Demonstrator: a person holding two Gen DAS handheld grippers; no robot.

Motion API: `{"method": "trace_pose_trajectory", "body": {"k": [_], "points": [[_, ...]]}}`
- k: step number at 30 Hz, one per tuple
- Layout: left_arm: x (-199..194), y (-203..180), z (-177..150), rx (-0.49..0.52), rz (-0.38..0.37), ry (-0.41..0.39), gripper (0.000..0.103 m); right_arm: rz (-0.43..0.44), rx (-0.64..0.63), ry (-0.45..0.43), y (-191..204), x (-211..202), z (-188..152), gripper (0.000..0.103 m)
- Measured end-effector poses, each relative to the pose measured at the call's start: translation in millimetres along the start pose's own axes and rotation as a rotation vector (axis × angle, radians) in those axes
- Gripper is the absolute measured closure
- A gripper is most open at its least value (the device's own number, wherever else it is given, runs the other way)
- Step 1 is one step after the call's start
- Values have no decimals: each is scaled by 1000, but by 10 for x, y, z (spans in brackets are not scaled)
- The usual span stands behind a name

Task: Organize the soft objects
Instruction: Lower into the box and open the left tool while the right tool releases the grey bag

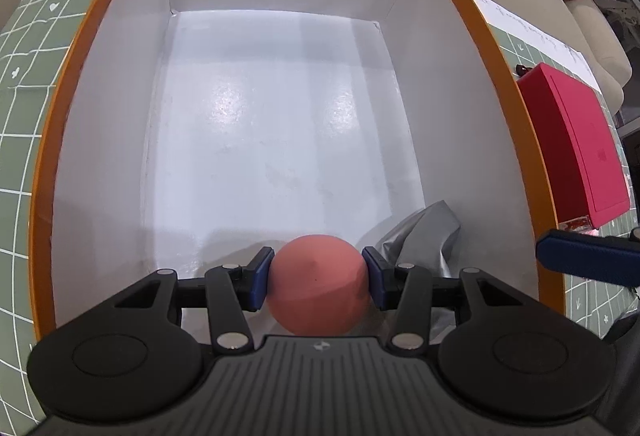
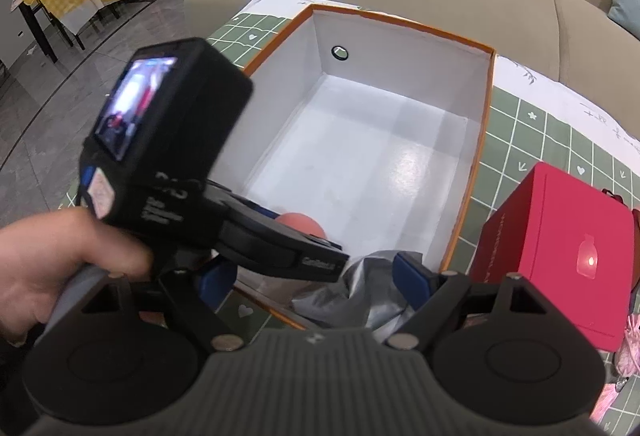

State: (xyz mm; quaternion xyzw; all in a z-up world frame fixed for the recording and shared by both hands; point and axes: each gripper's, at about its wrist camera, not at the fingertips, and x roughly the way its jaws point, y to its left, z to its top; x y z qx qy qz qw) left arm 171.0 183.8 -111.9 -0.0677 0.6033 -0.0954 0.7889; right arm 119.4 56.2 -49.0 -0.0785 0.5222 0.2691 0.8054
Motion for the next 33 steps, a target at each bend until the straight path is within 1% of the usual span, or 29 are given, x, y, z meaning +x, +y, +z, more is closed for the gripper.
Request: {"method": "trace_pose_trajectory", "body": {"k": [2, 4, 6, 10, 12, 14, 16, 19, 21, 23, 26, 31, 33], "points": [[-7, -14, -2, 11, 14, -4, 48, 1, 1, 0, -2, 7, -1, 20], [-14, -20, -8, 20, 1, -5, 46, 3, 5, 3, -3, 14, -6, 20], [-29, -16, -14, 13, 1, -13, 37, 18, 14, 4, -16, 12, -14, 20], [-80, -31, -24, 42, -14, -38, 30, 22, 21, 2, -29, -3, -19, 20], [-81, -53, -35, 52, -20, -33, 21, 24, 23, 1, -28, -18, -24, 20], [-93, -66, -47, 54, -24, -35, 16, 22, 22, 1, -24, -37, -27, 20], [-126, -63, -50, 40, -41, -55, 15, 17, 14, 1, -19, -58, -30, 20], [-226, -32, -54, -13, -68, -108, 14, 18, 16, -9, -23, -107, -40, 14], [-316, -17, -50, -31, -72, -160, 13, 6, 11, -23, -24, -135, -60, 8], [-402, -18, -43, -39, -62, -201, 12, -8, -2, -32, -19, -158, -74, 8], [-481, -68, -33, -28, -43, -210, 12, -21, -9, -34, -23, -199, -100, 7], [-658, -229, -49, 9, -21, -247, 12, -26, 21, -45, -91, -283, -139, 7], [-721, -307, -38, 6, -7, -257, 12, -28, 32, -51, -128, -330, -159, 7]]}}
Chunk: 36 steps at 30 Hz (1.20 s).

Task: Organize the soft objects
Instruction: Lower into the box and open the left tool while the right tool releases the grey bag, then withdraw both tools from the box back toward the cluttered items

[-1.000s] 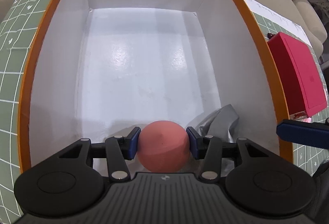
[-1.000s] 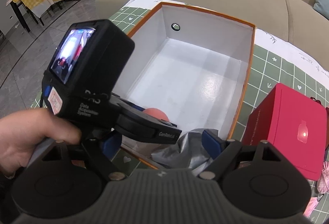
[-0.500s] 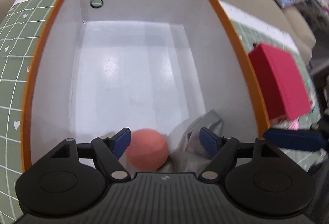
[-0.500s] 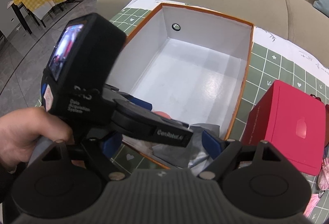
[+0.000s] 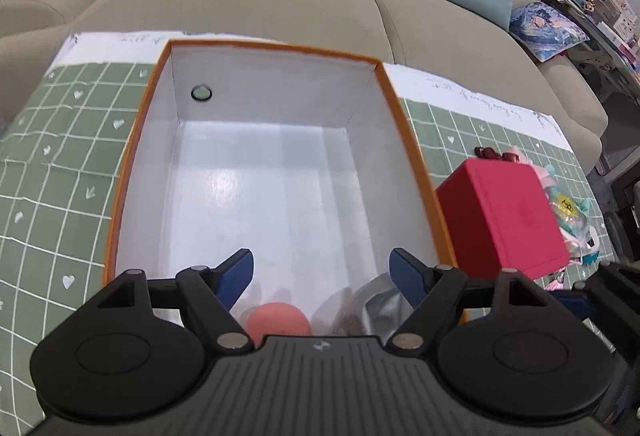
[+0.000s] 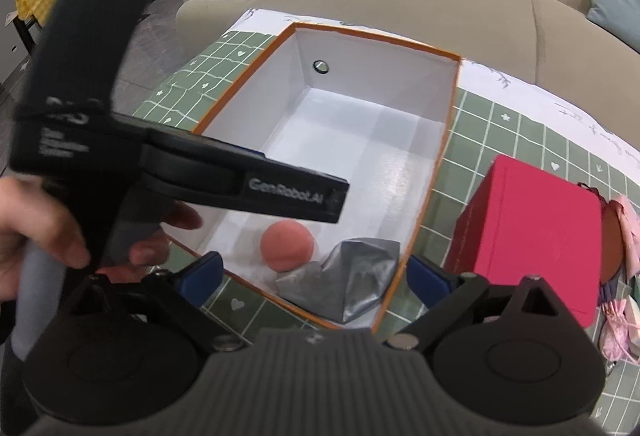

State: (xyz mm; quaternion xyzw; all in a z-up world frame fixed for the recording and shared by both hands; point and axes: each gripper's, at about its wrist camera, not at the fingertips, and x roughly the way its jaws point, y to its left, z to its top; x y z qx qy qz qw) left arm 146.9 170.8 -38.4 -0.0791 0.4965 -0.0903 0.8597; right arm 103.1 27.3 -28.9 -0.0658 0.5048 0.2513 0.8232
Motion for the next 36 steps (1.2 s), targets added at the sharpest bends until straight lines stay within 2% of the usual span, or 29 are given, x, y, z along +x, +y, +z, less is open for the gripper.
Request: {"method": "trace_pose_trajectory", "body": {"k": [4, 9, 15, 20, 27, 31, 36], "points": [[-164, -133, 105, 4, -5, -35, 12, 0, 21, -24, -93, -121, -39, 7], [-396, -476, 287, 14, -30, -91, 12, -6, 30, -61, -279, -367, -105, 7], [-633, -1147, 441, 90, -95, -164, 12, -88, 98, -88, -756, -672, -198, 7], [-659, -1745, 453, 151, -169, -181, 12, -122, 208, -96, -1222, -853, -451, 7], [-318, -2443, 251, 223, -230, -105, 12, -184, 333, -82, -1877, -995, -898, 7], [-40, -2688, 95, 258, -218, -49, 12, -238, 417, -51, -2339, -1022, -1239, 7], [310, -2811, -148, 286, -194, 28, 12, -295, 469, -27, -2820, -966, -1560, 7]]}}
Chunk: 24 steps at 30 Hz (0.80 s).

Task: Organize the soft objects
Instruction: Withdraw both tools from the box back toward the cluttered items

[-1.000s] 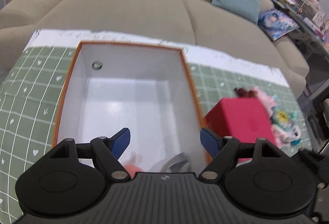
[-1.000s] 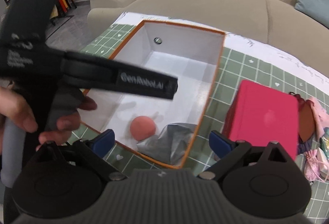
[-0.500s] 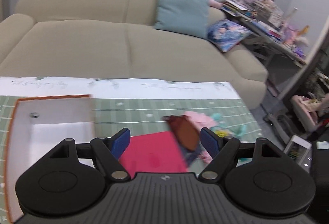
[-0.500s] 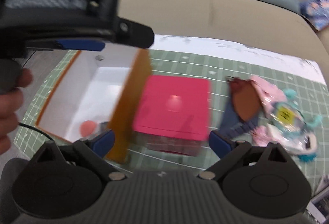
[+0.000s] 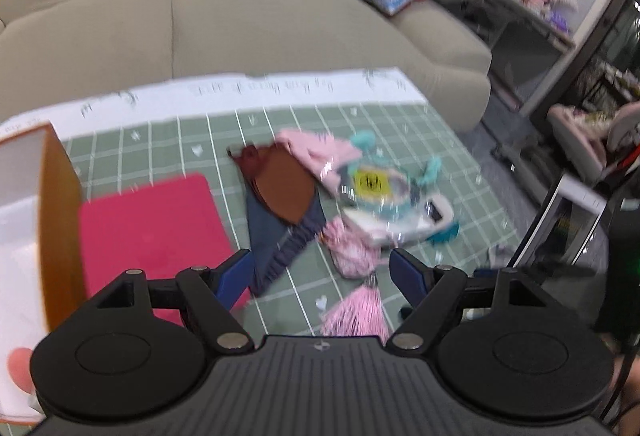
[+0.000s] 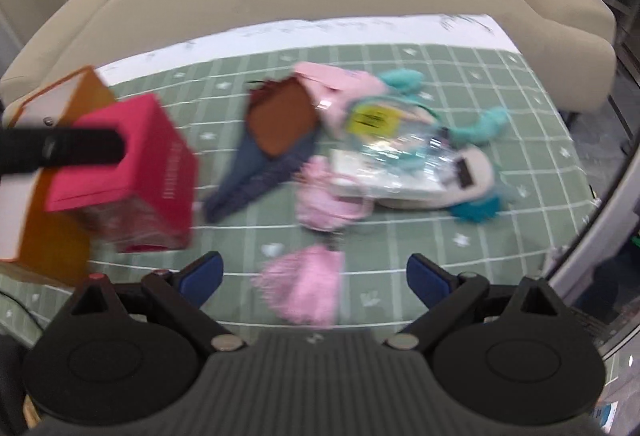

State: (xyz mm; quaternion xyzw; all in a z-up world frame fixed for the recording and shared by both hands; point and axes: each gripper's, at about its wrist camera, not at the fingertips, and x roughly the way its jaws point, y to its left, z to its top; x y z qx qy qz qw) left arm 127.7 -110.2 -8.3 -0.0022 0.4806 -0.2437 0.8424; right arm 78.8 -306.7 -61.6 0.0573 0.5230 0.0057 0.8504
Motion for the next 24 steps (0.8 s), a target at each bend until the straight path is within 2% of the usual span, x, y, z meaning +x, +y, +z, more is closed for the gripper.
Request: {"method": "trace_pose_trajectory", "body": {"k": [5, 8, 16, 22, 23, 24], "points": [[349, -143, -253, 55, 19, 85, 12, 27, 66, 18, -339, 312, -23, 8], [496, -197, -403, 69, 53, 118, 12, 43, 89, 54, -405, 504, -6, 14], [687, -224, -663, 84, 40, 186, 12, 72, 110, 81, -421, 957, 144, 14], [756, -209, -713, 83, 45, 201, 12, 52, 92, 63, -315, 1139, 288, 20], [774, -212, -716, 83, 46, 205, 12, 52, 87, 64, -296, 1162, 292, 25], [786, -213, -719, 84, 47, 208, 12, 54, 85, 73, -282, 1188, 288, 34]]}}
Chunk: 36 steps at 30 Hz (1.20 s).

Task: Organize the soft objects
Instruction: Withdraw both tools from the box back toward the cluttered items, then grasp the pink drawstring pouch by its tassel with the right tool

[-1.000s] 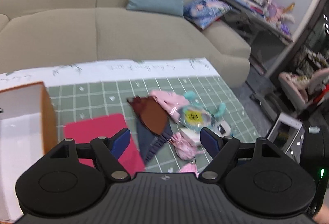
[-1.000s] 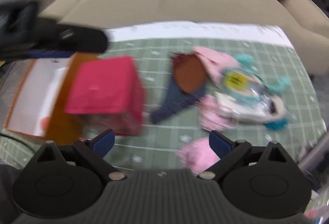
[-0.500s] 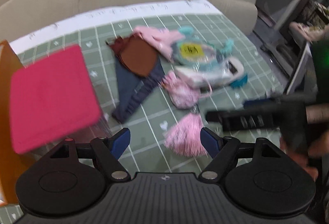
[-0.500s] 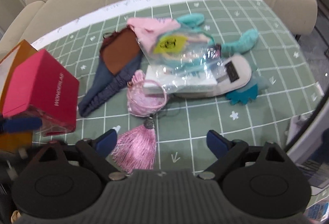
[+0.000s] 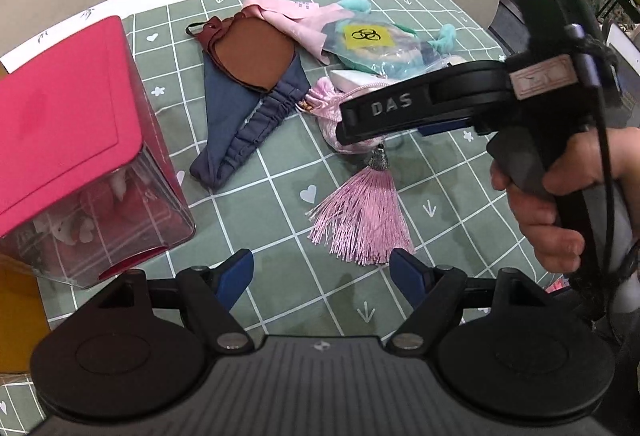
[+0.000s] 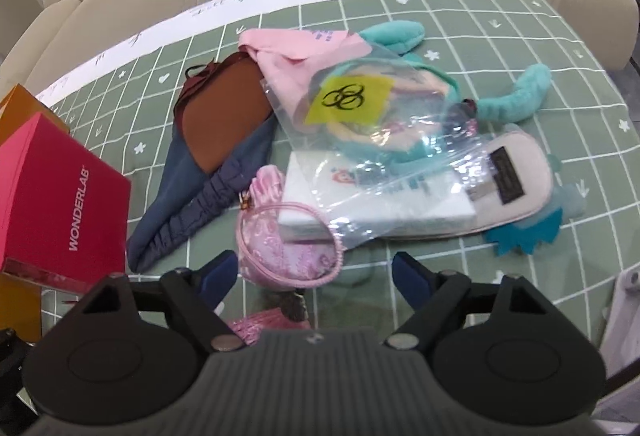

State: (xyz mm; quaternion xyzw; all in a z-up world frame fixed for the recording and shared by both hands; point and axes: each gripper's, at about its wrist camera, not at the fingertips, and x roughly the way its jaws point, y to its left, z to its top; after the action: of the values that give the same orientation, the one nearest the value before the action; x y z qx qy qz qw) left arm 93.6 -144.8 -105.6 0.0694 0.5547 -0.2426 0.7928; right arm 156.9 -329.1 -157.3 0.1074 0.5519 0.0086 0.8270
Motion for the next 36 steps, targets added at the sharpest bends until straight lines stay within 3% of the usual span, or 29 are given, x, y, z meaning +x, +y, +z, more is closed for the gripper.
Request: {"method": "trace_pose_trajectory", "body": {"k": [4, 6, 12, 17, 20, 23, 30, 34, 35, 36], "points": [[60, -17, 27, 2, 3, 4, 12, 30, 15, 27, 5, 84, -32, 44], [90, -19, 48, 0, 13, 2, 12, 43, -9, 25, 38, 73, -40, 58], [187, -31, 116, 7, 42, -17, 12, 9, -83, 41, 122, 46, -50, 63], [321, -49, 215, 18, 135, -40, 12, 17, -69, 77, 51, 42, -53, 65], [404, -18, 295, -30, 133, -23, 13, 27, -60, 85, 20, 42, -54, 65], [497, -18, 349, -80, 187, 8, 14, 26, -62, 87, 23, 38, -56, 65], [422, -295, 312, 34, 147, -42, 14, 16, -37, 124, -92, -7, -54, 75], [438, -399, 374, 136, 188, -88, 14, 19, -37, 129, -151, -29, -69, 80], [460, -405, 381, 156, 195, -100, 14, 19, -33, 135, -173, -36, -74, 90], [483, -401, 388, 171, 195, -114, 14, 13, -29, 139, -199, -42, -80, 93]]}}
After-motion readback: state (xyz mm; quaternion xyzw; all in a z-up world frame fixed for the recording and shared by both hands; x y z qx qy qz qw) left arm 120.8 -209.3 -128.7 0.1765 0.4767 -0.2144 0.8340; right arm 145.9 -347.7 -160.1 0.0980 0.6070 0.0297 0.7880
